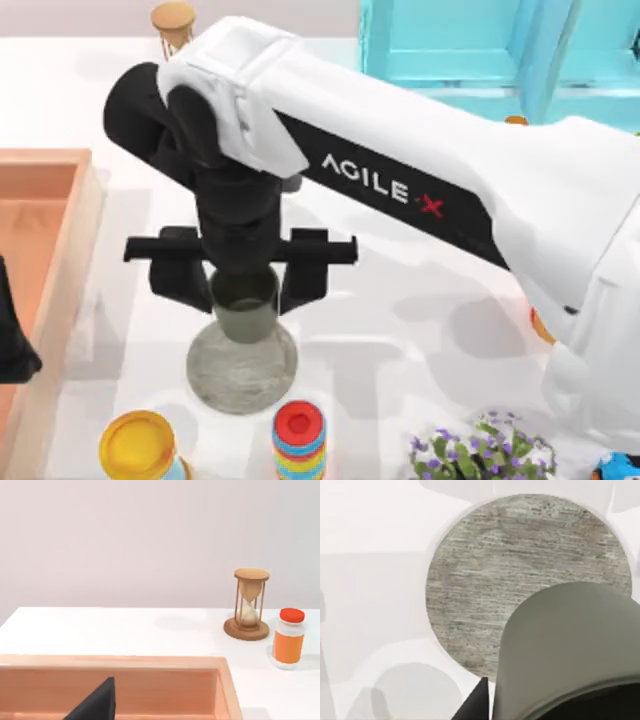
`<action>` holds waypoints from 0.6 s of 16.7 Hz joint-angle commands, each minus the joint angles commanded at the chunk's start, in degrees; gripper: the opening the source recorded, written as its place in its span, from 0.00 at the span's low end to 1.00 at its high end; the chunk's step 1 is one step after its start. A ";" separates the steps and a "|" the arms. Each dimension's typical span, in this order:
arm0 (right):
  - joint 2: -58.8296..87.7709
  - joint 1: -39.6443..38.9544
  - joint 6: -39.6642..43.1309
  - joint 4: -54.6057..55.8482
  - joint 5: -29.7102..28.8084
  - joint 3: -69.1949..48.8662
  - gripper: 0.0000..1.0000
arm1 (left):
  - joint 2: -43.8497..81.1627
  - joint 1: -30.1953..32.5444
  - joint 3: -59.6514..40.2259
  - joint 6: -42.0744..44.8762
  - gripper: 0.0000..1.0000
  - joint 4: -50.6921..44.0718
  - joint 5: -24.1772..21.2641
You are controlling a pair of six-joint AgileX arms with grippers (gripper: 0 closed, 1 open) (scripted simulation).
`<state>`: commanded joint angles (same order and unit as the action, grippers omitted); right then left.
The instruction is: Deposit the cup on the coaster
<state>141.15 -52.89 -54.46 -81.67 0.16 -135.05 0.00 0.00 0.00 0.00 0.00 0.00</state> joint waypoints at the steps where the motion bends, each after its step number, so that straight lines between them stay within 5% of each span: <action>1: -0.01 -0.02 0.02 1.50 0.00 1.51 0.00 | 0.00 0.00 0.00 0.00 1.00 0.00 0.00; 10: 0.10 -0.26 0.00 12.63 0.00 12.47 0.00 | 0.00 0.00 0.00 0.00 1.00 0.00 0.00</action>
<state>141.26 -53.14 -54.46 -69.05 0.15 -122.58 0.00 0.00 0.00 0.00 0.00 0.00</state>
